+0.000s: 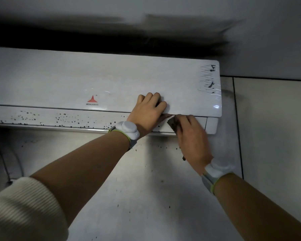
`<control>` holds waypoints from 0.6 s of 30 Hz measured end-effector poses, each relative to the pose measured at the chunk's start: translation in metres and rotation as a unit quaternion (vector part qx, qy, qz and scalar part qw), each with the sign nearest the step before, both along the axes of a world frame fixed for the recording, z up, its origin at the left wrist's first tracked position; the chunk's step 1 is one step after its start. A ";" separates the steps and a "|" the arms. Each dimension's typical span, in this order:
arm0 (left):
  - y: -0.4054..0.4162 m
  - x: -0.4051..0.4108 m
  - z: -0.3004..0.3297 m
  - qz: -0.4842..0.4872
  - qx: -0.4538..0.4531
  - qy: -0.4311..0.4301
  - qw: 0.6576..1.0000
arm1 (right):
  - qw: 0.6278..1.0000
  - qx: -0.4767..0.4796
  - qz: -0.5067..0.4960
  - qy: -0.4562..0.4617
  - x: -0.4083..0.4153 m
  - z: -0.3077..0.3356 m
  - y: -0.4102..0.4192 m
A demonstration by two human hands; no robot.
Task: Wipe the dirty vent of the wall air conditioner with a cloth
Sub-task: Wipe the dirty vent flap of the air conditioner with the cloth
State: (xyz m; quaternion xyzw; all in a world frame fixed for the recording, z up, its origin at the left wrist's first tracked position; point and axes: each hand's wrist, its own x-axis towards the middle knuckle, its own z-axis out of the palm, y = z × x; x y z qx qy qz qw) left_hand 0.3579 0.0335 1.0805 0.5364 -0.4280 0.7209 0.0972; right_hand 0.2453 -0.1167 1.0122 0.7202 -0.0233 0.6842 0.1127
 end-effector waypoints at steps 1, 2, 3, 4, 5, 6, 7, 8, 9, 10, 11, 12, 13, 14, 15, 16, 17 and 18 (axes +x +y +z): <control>0.000 0.000 0.000 -0.002 0.001 0.001 1.000 | 1.000 0.002 0.003 -0.002 0.000 0.003 -0.001; 0.000 0.000 0.000 -0.003 0.001 0.002 1.000 | 1.000 0.000 0.004 -0.003 0.000 0.005 0.000; 0.000 0.000 0.000 -0.004 0.002 0.004 1.000 | 1.000 -0.003 0.003 -0.005 0.001 0.006 0.000; 0.000 0.000 0.000 -0.006 0.003 0.005 1.000 | 1.000 -0.007 0.006 -0.008 0.001 0.006 0.001; 0.000 0.000 0.000 -0.008 0.005 0.007 1.000 | 1.000 -0.010 0.013 -0.011 0.001 0.006 0.002; 0.001 0.000 0.000 -0.013 0.007 0.010 1.000 | 1.000 -0.012 0.022 -0.014 0.001 0.007 0.004; 0.001 0.000 0.001 -0.019 0.012 0.013 1.000 | 0.999 -0.016 0.029 -0.014 0.000 0.008 0.005; 0.003 -0.001 0.001 -0.026 0.017 0.016 0.999 | 0.999 -0.022 0.032 -0.010 -0.001 0.010 0.007; 0.005 -0.001 0.001 -0.033 0.024 0.018 0.999 | 0.999 -0.030 0.027 0.001 -0.001 0.012 0.009; 0.009 -0.002 0.001 -0.037 0.035 0.018 0.999 | 0.999 -0.040 0.013 0.016 -0.001 0.014 0.011; 0.013 -0.003 0.000 -0.037 0.047 0.016 0.998 | 0.998 -0.051 -0.006 0.033 -0.001 0.016 0.013; 0.018 -0.002 0.000 -0.033 0.057 0.012 0.998 | 0.996 -0.061 -0.027 0.051 -0.002 0.018 0.015; 0.024 -0.001 -0.002 -0.026 0.060 0.007 0.998 | 0.994 -0.071 -0.043 0.066 -0.003 0.019 0.016; 0.030 0.002 -0.003 -0.018 0.053 0.003 0.998 | 0.992 -0.080 -0.052 0.078 -0.004 0.020 0.016; 0.038 0.006 -0.005 -0.008 0.042 0.001 0.999 | 0.991 -0.087 -0.056 0.086 -0.006 0.021 0.016; 0.045 0.011 -0.007 0.001 0.031 -0.001 1.000 | 0.990 -0.090 -0.056 0.093 -0.007 0.022 0.016; 0.052 0.017 -0.009 0.007 0.021 0.000 1.000 | 0.990 -0.089 -0.051 0.098 -0.009 0.022 0.016; 0.058 0.023 -0.011 0.011 0.010 0.003 1.000 | 0.990 -0.087 -0.042 0.100 -0.010 0.021 0.016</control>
